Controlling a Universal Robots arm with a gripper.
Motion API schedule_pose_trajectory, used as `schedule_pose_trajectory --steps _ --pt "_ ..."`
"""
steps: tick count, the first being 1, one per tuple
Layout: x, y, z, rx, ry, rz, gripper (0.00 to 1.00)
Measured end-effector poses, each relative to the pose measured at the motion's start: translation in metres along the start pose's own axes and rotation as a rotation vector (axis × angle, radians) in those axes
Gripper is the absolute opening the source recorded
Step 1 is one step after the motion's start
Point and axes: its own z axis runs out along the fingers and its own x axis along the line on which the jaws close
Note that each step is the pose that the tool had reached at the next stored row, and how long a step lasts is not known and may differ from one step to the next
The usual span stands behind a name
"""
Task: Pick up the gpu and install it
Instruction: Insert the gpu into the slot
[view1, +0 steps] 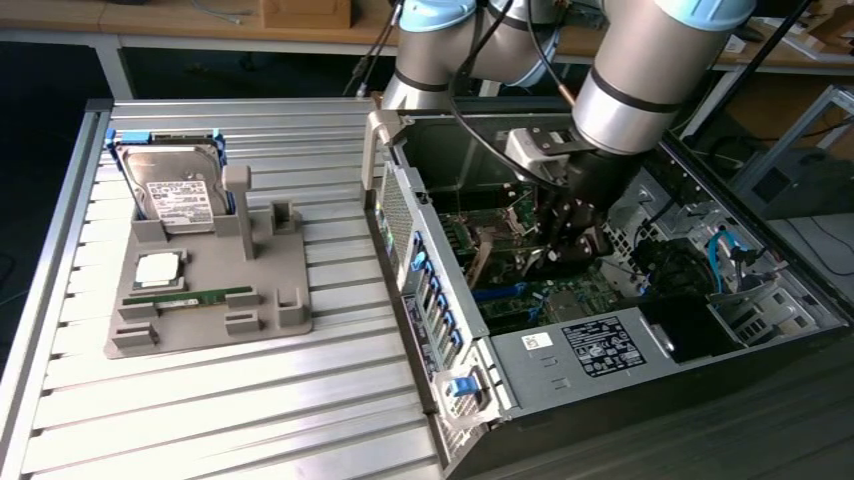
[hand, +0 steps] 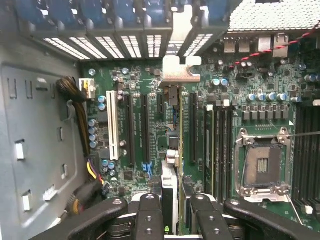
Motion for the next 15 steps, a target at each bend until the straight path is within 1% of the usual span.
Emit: schedule_pose_trajectory --steps 1,3,5,7,8,10,12,15 --pt "0.0 0.0014 0.0005 0.0001 -0.0001 0.0 0.27" --pt "0.0 0.0025 0.0016 0.0 0.002 0.0 0.27" --pt "0.001 0.0057 0.0027 0.0001 0.0026 0.0 0.27" --pt "0.001 0.0105 0.0039 0.0002 0.003 0.0 0.27" --pt "0.0 0.015 0.0048 0.0001 0.0032 0.0 0.27" --pt "-0.001 0.016 0.0055 0.0 0.0031 0.0 0.27" --pt "-0.005 0.0174 0.0083 0.0002 0.0031 0.0 0.27" --pt "-0.007 0.0199 0.0109 0.0002 0.0033 0.0 0.27"
